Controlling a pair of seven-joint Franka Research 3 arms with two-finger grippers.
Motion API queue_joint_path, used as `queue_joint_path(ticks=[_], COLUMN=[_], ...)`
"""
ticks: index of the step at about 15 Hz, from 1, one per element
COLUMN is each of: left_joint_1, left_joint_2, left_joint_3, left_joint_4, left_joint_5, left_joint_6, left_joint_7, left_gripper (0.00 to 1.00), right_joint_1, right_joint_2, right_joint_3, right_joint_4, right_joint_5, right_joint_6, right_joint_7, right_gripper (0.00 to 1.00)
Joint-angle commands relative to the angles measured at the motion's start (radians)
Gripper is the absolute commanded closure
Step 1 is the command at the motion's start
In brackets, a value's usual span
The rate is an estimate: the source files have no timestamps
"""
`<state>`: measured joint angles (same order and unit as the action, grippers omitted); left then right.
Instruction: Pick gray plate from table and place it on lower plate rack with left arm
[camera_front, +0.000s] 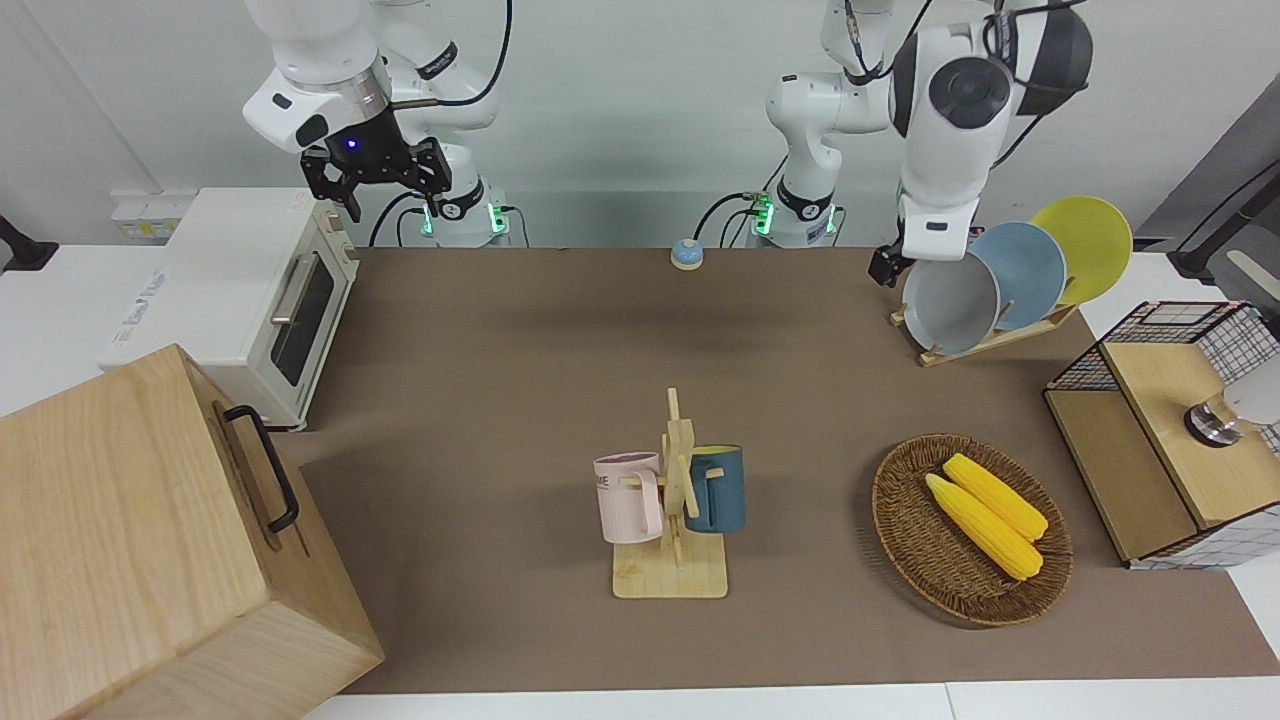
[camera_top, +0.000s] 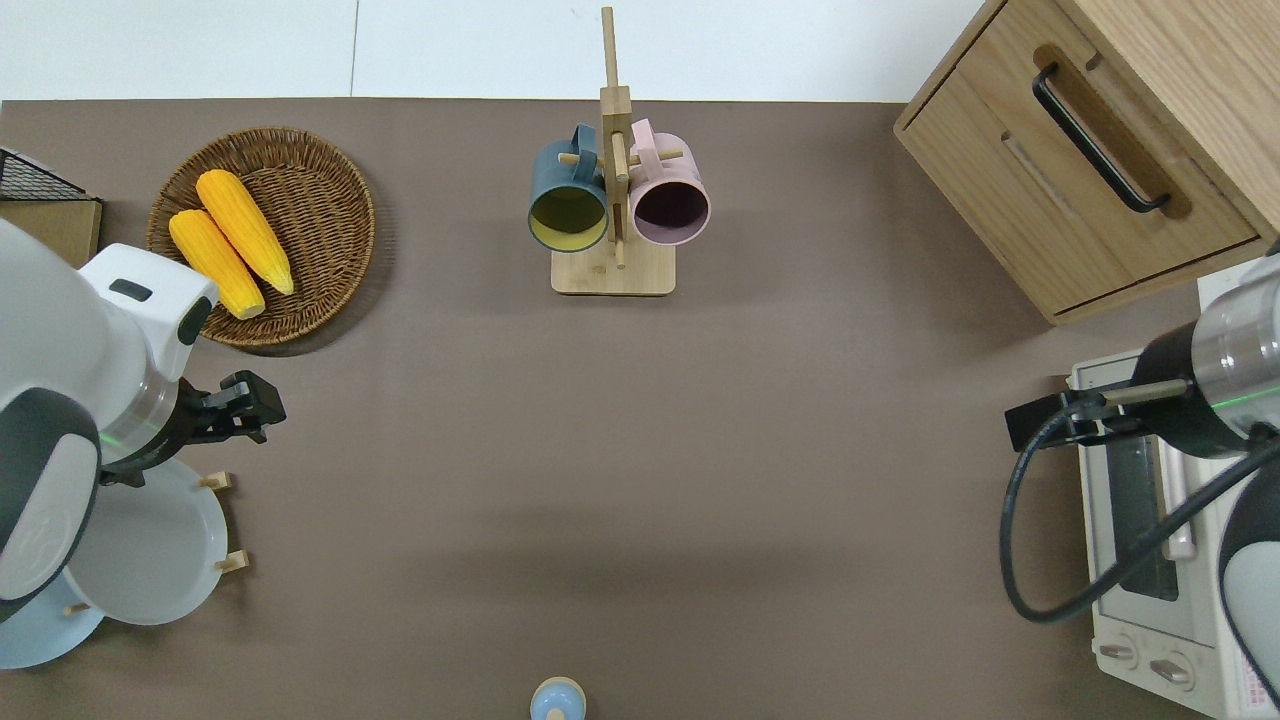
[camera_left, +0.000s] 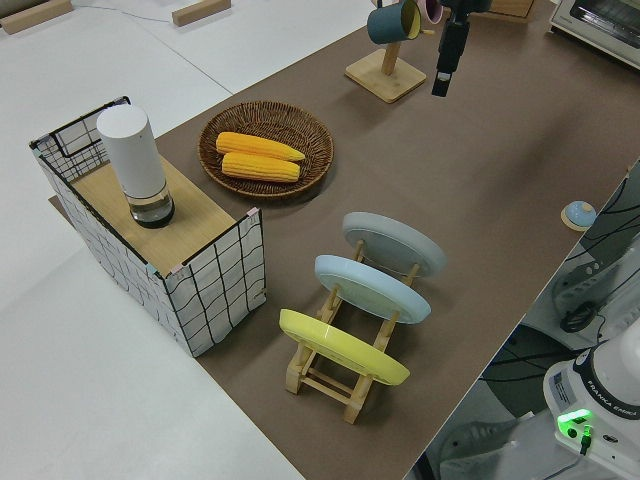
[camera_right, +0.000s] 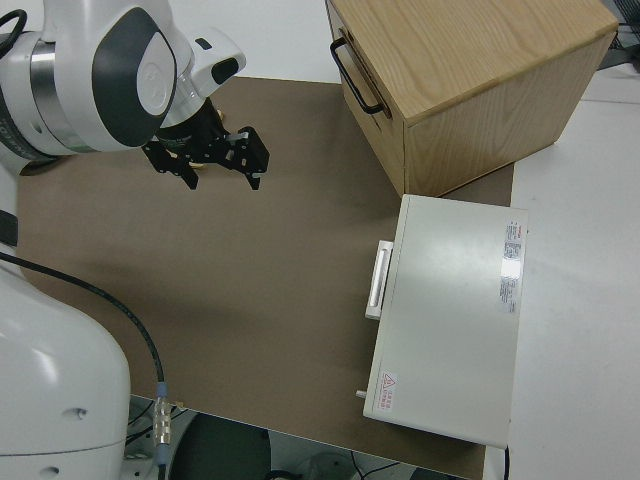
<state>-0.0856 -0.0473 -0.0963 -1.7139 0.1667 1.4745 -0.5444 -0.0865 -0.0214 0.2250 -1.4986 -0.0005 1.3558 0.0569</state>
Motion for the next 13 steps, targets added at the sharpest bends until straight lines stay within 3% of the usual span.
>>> queue_joint_path(ticks=[1,13], left_joint_1=[0.024,0.021], left_joint_2=[-0.020,-0.023], left_joint_3=[0.007,0.012], left_joint_4=[0.028,0.085], left_joint_5=[-0.107,-0.113], left_joint_6=[0.010,0.009], left_joint_7=[0.185,0.202], left_gripper=[0.01,0.01], right_joint_1=[-0.015,-0.013], right_joint_2=[-0.005,-0.005], right_joint_3=[0.007,0.007], right_joint_4=[0.006,0.006], right_joint_5=[0.004,0.004], right_joint_6=[-0.015,-0.015], right_joint_7=[-0.003,-0.003], right_gripper=[0.011,0.011])
